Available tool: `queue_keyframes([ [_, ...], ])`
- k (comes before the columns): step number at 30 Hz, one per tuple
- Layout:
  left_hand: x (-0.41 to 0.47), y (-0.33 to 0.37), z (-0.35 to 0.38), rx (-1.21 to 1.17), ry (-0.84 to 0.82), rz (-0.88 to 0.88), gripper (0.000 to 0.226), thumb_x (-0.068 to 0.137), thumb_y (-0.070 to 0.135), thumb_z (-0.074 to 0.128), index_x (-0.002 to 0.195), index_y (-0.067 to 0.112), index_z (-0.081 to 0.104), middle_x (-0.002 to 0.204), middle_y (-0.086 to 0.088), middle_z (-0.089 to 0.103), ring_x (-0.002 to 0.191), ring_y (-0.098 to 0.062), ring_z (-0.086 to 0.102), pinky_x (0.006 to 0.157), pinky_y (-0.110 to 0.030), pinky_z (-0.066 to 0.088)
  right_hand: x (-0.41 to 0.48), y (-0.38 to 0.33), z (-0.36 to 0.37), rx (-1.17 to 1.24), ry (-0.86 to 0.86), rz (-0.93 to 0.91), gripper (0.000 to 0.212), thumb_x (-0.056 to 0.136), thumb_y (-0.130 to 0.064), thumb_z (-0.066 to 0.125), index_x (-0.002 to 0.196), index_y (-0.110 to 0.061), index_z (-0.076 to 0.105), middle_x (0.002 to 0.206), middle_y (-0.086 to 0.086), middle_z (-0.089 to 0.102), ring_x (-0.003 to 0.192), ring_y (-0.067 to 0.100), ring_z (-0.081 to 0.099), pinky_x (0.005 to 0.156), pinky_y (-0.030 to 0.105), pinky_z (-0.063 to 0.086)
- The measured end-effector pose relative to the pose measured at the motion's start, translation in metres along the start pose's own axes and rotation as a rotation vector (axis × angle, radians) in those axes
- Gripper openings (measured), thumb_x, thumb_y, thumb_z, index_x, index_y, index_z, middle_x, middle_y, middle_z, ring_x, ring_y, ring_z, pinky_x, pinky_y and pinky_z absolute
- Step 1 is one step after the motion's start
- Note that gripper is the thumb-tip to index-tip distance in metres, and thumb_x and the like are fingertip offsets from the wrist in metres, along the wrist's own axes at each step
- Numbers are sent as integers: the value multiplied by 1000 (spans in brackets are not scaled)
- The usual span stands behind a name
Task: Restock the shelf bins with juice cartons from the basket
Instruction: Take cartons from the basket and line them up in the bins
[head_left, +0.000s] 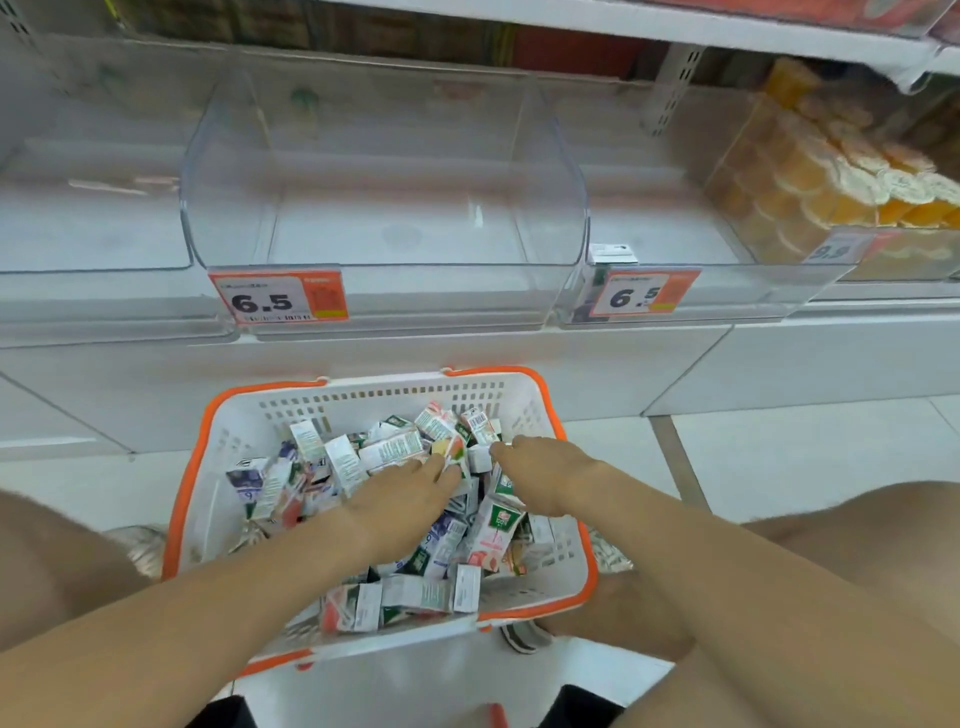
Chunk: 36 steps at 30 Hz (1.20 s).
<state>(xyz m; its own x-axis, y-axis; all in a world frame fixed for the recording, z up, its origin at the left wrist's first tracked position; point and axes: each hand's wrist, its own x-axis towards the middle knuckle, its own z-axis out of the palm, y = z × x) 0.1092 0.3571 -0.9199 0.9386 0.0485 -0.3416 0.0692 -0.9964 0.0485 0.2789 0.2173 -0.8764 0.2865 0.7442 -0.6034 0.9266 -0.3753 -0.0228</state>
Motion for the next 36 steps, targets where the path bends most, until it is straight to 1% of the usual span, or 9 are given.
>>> queue_keyframes([
  [4, 10, 6, 6, 123, 91, 17, 75, 88, -1, 64, 152, 12, 26, 160, -18, 25, 136, -38, 43, 109, -49, 38, 23, 3, 23, 31, -25, -53, 43, 99, -26, 63, 139, -23, 46, 118, 10, 61, 104, 31, 63, 81, 47, 58],
  [7, 16, 5, 7, 115, 67, 65, 84, 89, -5, 62, 158, 19, 22, 167, -23, 13, 135, -41, 45, 105, -50, 43, 36, -1, 34, 15, -3, -45, 55, 91, -14, 72, 138, -20, 42, 118, 13, 58, 98, 34, 64, 73, 43, 55],
  [13, 30, -1, 16, 167, 21, 166, 78, 89, -7, 65, 155, 15, 28, 170, -23, 3, 126, -42, 53, 98, -49, 53, 42, 11, 26, 113, -2, 50, 60, 84, -31, 84, 126, -13, 43, 114, 12, 51, 91, 29, 59, 70, 39, 52],
  [19, 32, -10, 5, 187, 125, 147, 78, 82, -6, 69, 149, 14, 33, 157, -20, 38, 113, -35, 63, 77, -44, 58, 23, 9, -17, 377, 75, 109, 74, 77, -42, 82, 139, -15, 51, 121, 7, 57, 106, 25, 59, 84, 41, 57],
  [22, 23, -22, -8, -150, 192, -50, 66, 91, 22, 67, 150, 27, 37, 145, -1, 54, 123, -25, 59, 79, -40, 57, -1, 3, -49, 464, 166, 89, 67, 83, -39, 79, 137, -7, 54, 93, 4, 62, 93, 25, 61, 67, 34, 50],
  [25, 11, -30, -28, -679, 327, -255, 67, 83, 57, 67, 143, 28, 58, 128, 7, 63, 111, -14, 61, 91, -37, 55, -25, -5, -75, 540, 287, 111, 53, 85, -38, 75, 123, -1, 65, 88, 15, 71, 82, 25, 63, 70, 40, 53],
  [29, -9, -25, -63, -1280, 546, -401, 28, 90, 31, 78, 116, 26, 69, 106, 1, 64, 74, -13, 66, 71, -30, 56, -46, -17, -102, 633, 437, 94, 34, 86, -48, 63, 95, -15, 69, 72, 3, 71, 71, 18, 67, 63, 35, 56],
  [33, -41, -21, -105, -1618, 536, -336, 22, 100, 19, 66, 119, 27, 74, 116, -8, 63, 100, -22, 69, 76, -44, 65, -67, -32, -130, 639, 555, 55, 37, 88, -50, 68, 84, -13, 67, 66, 3, 69, 63, 16, 66, 58, 33, 50],
  [36, -65, -16, -133, -1697, 585, -310, 29, 103, 11, 57, 120, 26, 74, 113, -6, 70, 95, -15, 72, 71, -44, 65, -80, -43, -146, 595, 594, 7, 38, 86, -59, 68, 86, -22, 68, 69, 0, 71, 65, 10, 65, 67, 36, 55],
])
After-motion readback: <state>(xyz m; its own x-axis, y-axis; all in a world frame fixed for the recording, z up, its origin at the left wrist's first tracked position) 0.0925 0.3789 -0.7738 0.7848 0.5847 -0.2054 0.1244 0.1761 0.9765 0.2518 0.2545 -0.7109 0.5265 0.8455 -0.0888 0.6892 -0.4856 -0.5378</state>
